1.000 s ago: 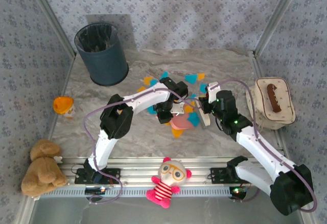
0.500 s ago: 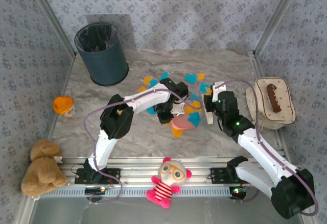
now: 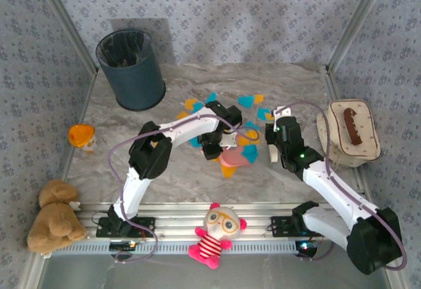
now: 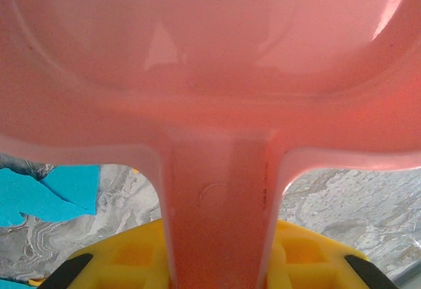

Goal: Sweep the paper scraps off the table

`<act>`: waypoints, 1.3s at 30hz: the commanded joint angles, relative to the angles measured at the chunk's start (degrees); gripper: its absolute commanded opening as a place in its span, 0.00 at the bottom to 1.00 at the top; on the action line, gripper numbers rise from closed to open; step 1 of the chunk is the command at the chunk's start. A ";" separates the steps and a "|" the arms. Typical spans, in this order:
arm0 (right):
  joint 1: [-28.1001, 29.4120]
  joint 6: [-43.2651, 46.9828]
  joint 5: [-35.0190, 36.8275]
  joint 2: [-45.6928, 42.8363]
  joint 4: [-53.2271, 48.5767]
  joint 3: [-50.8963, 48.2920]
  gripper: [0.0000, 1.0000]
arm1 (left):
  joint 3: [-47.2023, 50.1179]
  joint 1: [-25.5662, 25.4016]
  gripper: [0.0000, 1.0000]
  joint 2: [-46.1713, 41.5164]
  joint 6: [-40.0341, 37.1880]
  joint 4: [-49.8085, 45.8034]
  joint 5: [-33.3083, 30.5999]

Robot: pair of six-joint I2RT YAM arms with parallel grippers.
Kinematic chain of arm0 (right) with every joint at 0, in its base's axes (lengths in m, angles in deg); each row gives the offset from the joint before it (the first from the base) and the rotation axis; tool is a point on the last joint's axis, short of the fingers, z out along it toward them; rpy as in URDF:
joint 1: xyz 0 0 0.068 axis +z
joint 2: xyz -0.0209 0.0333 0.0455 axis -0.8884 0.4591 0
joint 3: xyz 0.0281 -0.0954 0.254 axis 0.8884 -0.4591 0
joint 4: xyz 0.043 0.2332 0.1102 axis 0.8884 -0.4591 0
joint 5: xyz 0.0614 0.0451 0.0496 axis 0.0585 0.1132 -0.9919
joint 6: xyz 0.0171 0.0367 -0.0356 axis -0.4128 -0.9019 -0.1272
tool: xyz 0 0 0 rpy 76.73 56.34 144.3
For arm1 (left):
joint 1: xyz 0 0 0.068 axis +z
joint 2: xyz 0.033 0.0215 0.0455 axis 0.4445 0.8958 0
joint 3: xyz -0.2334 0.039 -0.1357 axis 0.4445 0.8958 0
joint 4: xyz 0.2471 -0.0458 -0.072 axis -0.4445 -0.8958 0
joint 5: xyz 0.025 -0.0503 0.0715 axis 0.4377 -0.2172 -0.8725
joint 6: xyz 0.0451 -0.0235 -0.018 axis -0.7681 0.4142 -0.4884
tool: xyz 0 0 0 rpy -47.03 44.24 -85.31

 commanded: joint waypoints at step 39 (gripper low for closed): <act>0.88 -1.78 -10.76 -4.49 -0.57 2.65 0.00 | 0.73 1.43 0.00 -2.89 5.54 3.55 -1.13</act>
